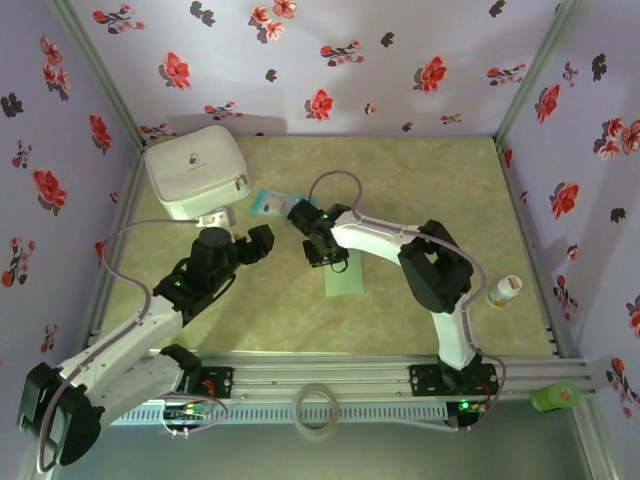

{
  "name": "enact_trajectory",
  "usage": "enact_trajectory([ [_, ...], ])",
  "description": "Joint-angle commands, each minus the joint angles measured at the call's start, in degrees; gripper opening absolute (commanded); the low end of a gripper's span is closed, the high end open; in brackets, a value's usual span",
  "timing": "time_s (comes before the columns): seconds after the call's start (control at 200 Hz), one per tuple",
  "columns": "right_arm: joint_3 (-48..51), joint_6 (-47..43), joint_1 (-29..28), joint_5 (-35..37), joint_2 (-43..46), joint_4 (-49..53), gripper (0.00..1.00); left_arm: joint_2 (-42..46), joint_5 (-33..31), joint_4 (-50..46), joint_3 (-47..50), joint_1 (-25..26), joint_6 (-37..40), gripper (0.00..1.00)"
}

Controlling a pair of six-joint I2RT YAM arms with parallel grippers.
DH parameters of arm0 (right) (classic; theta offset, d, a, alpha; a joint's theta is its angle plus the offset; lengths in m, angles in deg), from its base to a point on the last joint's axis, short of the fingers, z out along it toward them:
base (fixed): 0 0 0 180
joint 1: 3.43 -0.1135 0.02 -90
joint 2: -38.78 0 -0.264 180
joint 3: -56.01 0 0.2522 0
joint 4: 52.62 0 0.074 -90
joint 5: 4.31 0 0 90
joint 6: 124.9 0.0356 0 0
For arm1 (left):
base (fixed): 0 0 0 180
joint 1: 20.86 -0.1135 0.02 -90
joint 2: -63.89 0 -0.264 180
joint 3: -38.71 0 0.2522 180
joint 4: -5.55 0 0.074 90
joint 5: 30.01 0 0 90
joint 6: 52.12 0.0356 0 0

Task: Fold a paper plane with a square sheet of paper (pick it up from the middle)
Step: Turn over the paper at the center of the table, then third fold the triangle at the center of the table.

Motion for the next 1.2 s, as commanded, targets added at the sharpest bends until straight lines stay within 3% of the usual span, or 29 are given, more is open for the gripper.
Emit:
enact_trajectory([
  [0.0,10.21,6.42,5.55,-16.38,10.9,-16.48,0.45,-4.6,7.51,-1.11,-5.02,-0.5,2.0,0.79],
  [0.09,19.43,10.15,11.38,-22.25,18.54,-26.48,0.48,-10.38,11.94,-3.69,-9.05,-0.44,2.53,0.72],
  [0.175,26.16,10.42,17.02,-24.86,23.16,-28.95,0.46,-16.29,16.86,-4.89,-12.76,-0.44,2.17,0.66],
  [0.355,35.66,12.27,26.2,-34.92,26.17,-35.45,0.18,-31.09,27.19,-6.45,-20.95,0.66,0.54,0.51],
  [0.54,38.52,13.65,26.59,-39.36,23.27,-39.45,0.05,-39.96,30.2,-5.74,-24.87,2.53,-2.25,0.5],
  [0.785,39.55,14.95,26.52,-40.81,17.13,-42.81,0.04,-47.45,35.7,-1.06,-26.11,2.98,-6.05,0.52],
  [1.06,41.94,12.0,26.78,-38.07,12.73,-40.77,0.05,-52.27,37.24,-1.61,-27.76,3.41,-7.44,0.54],
  [1.195,44.96,14.3,27.23,-38.16,11.5,-44.84,0.05,-53.96,38.08,-2.25,-28.55,3.64,-7.95,0.55],
])
